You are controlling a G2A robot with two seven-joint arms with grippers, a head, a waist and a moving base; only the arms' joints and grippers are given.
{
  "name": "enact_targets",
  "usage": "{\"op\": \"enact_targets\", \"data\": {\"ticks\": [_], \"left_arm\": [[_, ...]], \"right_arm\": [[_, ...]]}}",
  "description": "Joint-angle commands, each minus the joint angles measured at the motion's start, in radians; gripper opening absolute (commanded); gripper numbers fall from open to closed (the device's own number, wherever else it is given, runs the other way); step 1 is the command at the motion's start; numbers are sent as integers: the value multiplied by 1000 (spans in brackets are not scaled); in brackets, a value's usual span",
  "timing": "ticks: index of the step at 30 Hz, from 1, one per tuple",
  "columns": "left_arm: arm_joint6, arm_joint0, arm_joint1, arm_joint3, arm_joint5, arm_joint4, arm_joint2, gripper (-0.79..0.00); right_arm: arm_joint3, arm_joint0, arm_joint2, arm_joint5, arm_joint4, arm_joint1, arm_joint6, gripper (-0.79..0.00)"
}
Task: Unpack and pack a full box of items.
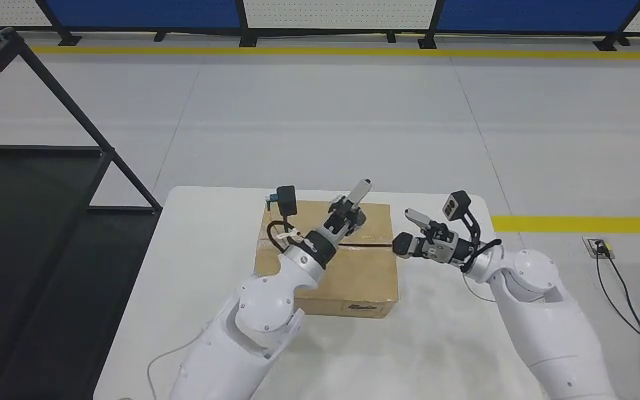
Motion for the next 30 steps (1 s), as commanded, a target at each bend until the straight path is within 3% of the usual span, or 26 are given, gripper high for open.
{"op": "enact_targets", "data": {"ticks": [1, 30], "left_arm": [[-1, -2, -4, 5, -1, 3, 3, 0], [-3, -52, -63, 108, 9, 44, 51, 0]], "right_arm": [[-1, -7, 13, -5, 8, 3, 1, 0], [-81, -211, 222, -67, 113, 60, 44, 0]]}}
